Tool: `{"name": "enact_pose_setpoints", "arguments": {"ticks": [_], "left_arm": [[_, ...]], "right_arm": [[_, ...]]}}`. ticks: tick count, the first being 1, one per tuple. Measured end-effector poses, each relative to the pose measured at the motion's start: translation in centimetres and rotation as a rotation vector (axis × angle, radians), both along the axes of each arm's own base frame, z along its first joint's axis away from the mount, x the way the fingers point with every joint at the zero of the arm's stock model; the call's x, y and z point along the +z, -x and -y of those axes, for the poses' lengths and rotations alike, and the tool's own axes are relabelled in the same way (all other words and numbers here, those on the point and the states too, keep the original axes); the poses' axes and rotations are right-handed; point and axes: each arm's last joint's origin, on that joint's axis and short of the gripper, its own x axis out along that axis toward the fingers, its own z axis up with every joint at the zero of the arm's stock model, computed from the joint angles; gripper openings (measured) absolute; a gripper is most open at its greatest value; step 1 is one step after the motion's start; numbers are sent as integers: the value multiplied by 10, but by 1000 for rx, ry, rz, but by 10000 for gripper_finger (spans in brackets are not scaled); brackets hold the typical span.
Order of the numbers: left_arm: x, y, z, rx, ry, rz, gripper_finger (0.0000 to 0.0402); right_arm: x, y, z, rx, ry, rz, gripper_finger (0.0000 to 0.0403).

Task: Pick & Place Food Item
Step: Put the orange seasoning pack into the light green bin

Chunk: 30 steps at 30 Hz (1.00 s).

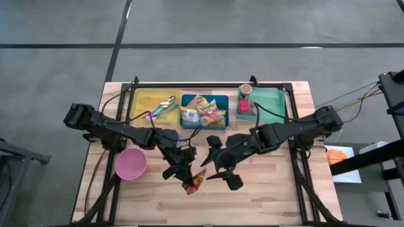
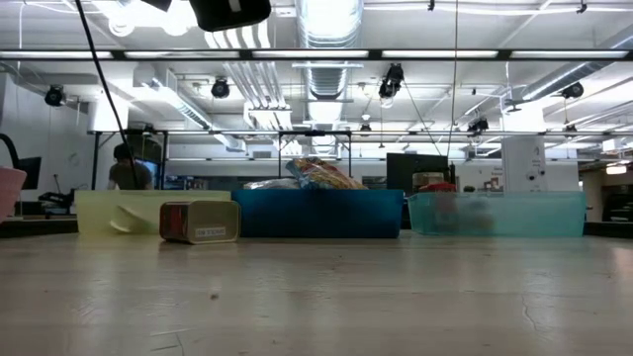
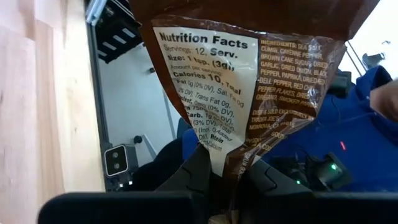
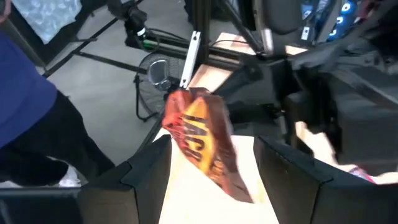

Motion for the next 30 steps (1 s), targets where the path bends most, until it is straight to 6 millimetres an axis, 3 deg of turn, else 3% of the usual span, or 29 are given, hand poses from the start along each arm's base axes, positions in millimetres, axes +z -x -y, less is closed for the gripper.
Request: {"name": "enact_pose_setpoints", "arguments": {"ticks": [7, 12, 19, 22, 28, 30], "left_arm": [[1, 0, -1, -10, -7, 16, 37], [2, -1, -5, -6, -5, 16, 37], [12, -4, -7, -39, -2, 61, 37], [13, -5, -9, -38, -2, 72, 37], [12, -5, -11, -43, -5, 63, 37], [12, -5, -12, -44, -6, 65, 37]], "right_arm": [[4, 2, 3, -10, 1, 13, 224], [-10, -7, 0, -4, 19, -22, 224], [-11, -10, 2, 0, 30, -14, 216], [-11, -10, 2, 9, 42, -7, 177], [-10, -9, 2, 35, 54, 10, 45], [-9, -9, 2, 52, 54, 23, 19]]}}
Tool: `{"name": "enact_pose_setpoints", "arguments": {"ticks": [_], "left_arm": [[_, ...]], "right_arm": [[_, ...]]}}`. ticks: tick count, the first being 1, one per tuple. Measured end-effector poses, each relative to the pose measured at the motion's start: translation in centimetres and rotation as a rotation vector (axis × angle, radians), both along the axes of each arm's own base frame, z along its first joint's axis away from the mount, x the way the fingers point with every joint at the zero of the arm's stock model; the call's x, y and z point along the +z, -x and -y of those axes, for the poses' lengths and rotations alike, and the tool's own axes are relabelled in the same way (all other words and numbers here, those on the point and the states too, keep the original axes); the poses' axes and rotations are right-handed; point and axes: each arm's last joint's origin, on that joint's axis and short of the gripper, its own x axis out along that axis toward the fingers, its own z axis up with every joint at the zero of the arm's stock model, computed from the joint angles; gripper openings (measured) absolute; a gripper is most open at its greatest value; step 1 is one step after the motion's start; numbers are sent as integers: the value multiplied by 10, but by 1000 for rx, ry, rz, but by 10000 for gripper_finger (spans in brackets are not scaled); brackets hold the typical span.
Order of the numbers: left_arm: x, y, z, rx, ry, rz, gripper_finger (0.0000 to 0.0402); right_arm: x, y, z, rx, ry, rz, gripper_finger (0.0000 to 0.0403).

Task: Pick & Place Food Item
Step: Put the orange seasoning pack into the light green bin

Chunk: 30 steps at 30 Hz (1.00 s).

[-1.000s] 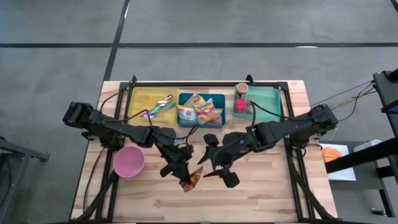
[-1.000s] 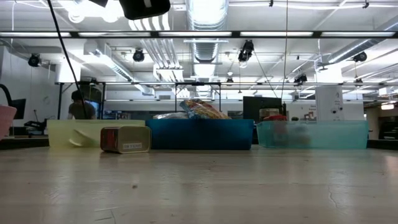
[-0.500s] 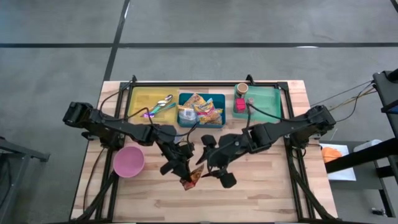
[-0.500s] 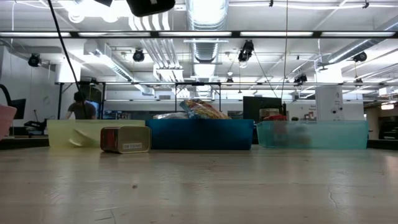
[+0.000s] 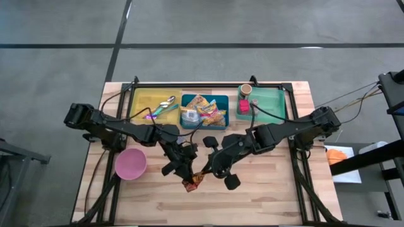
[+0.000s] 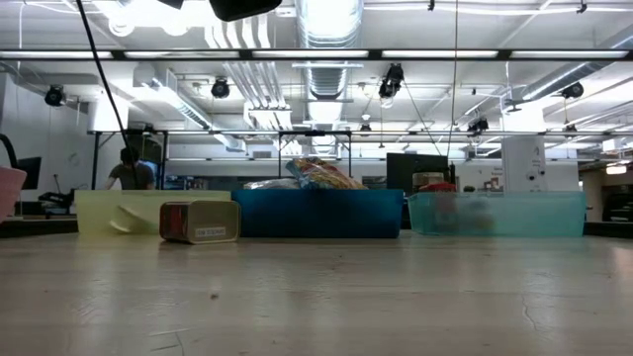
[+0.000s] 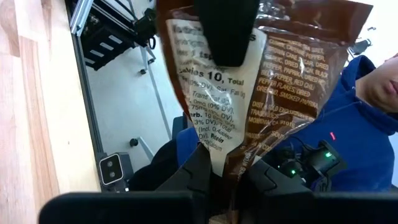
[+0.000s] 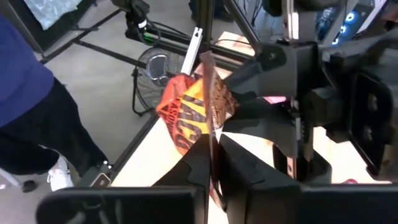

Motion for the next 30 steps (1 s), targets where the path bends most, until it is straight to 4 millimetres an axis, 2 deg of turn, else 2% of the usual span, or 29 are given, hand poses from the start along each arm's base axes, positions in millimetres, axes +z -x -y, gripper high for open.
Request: {"name": "enact_pose_setpoints", "arguments": {"ticks": [8, 25, 30], "left_arm": [[0, -1, -1, 19, 1, -6, 48], [5, -2, -5, 45, 29, -28, 202], [4, -2, -7, 50, 30, -49, 228]], "right_arm": [[6, 1, 0, -20, -43, -7, 8], [9, 6, 2, -154, -168, -84, 7], [18, 19, 1, -264, -183, -101, 7]]}}
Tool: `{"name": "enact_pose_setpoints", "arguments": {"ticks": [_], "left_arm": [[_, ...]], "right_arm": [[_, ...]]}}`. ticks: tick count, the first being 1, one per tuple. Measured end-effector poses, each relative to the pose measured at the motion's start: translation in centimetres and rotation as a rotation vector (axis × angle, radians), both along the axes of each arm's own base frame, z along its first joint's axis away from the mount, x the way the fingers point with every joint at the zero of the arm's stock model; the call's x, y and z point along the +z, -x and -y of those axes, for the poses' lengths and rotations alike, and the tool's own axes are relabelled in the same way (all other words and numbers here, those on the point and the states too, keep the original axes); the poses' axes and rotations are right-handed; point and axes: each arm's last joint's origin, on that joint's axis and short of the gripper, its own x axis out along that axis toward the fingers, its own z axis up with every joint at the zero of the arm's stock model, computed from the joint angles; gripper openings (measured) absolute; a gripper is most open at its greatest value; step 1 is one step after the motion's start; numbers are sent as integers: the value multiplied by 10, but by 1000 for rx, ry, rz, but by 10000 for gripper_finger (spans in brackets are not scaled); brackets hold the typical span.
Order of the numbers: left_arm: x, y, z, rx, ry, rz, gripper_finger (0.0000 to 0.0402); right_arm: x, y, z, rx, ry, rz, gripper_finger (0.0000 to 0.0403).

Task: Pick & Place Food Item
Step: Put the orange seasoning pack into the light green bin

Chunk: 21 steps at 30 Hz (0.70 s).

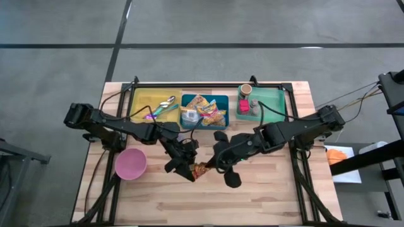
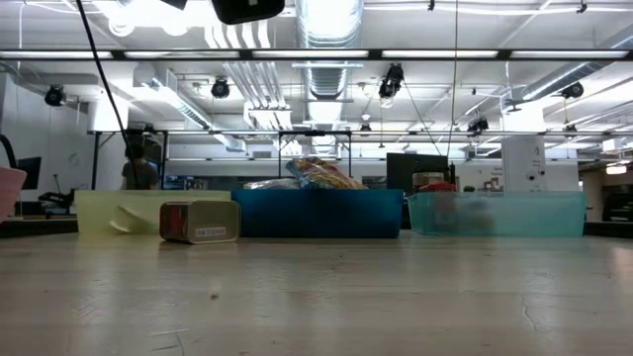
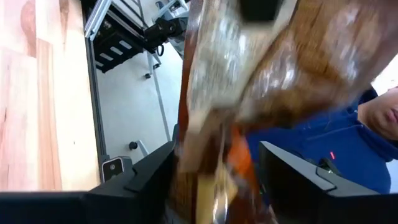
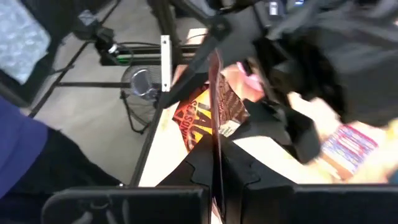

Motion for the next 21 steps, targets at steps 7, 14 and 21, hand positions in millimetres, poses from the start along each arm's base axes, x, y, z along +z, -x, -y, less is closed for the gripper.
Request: {"name": "enact_pose_setpoints", "arguments": {"ticks": [7, 14, 21], "left_arm": [[-2, -2, -13, 37, -3, -26, 237], [0, 6, -32, 121, -25, -108, 237], [-2, 34, -42, 389, -184, -345, 237]], "right_arm": [[10, 22, -4, -90, -13, -39, 7], [5, 35, 1, -261, -11, -139, 7], [11, 56, 14, -433, 7, -190, 7]]}}
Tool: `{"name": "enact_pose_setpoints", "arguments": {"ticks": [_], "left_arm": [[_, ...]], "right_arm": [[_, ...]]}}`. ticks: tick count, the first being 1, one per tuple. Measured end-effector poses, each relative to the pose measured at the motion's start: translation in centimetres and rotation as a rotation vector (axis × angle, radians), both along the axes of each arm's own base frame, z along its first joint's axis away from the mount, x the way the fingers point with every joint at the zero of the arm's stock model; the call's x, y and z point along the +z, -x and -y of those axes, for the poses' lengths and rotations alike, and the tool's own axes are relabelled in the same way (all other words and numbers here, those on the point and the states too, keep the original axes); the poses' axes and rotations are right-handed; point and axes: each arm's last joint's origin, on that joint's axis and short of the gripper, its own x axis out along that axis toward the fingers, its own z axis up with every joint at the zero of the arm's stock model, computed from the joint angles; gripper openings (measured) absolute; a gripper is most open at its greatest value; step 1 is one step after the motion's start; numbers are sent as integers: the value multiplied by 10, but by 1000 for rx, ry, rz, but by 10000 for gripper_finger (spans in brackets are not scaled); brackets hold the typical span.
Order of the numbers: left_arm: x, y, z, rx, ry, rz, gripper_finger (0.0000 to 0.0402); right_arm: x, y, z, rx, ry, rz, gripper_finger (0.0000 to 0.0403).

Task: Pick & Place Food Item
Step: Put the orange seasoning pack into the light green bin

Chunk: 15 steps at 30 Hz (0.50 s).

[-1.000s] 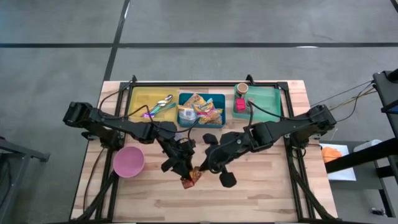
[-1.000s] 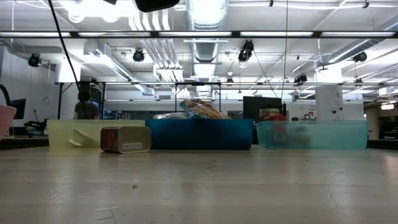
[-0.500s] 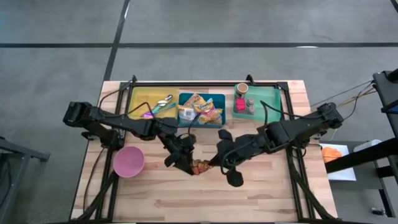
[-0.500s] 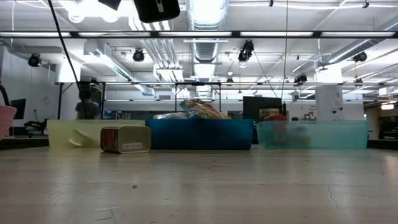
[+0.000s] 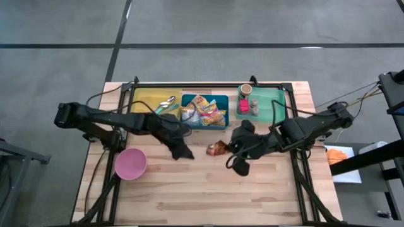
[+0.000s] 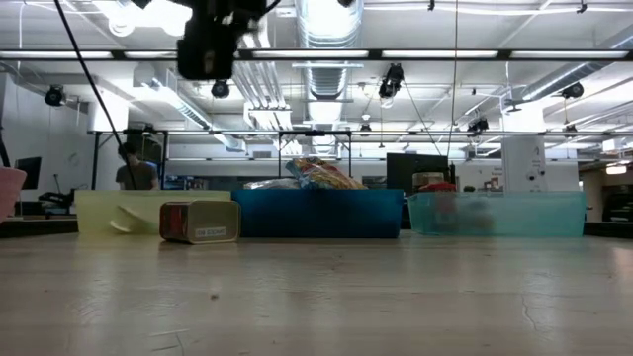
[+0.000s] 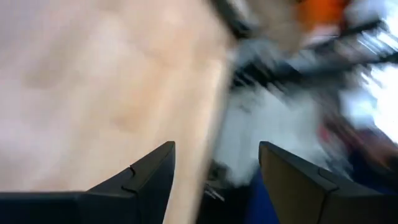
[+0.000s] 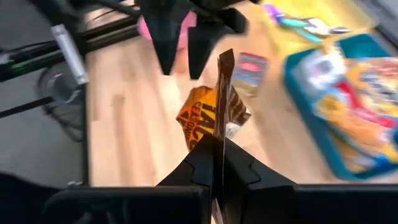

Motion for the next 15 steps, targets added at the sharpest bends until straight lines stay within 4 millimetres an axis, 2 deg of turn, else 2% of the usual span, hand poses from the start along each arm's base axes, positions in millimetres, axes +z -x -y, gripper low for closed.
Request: {"name": "enact_pose_setpoints", "arguments": {"ticks": [4, 7, 10, 15], "left_arm": [[-2, 14, -5, 262, -92, -130, 237], [-4, 20, -8, 431, -94, -150, 237], [-8, 20, -10, 607, -10, -151, 237], [-20, 19, -10, 770, 169, -182, 237]], "right_arm": [[8, 15, 13, -79, 48, -1, 7], [14, 29, 26, -168, 60, -11, 7], [18, 41, 40, -250, 67, -35, 7], [24, 56, 55, -319, 76, -43, 7]]}}
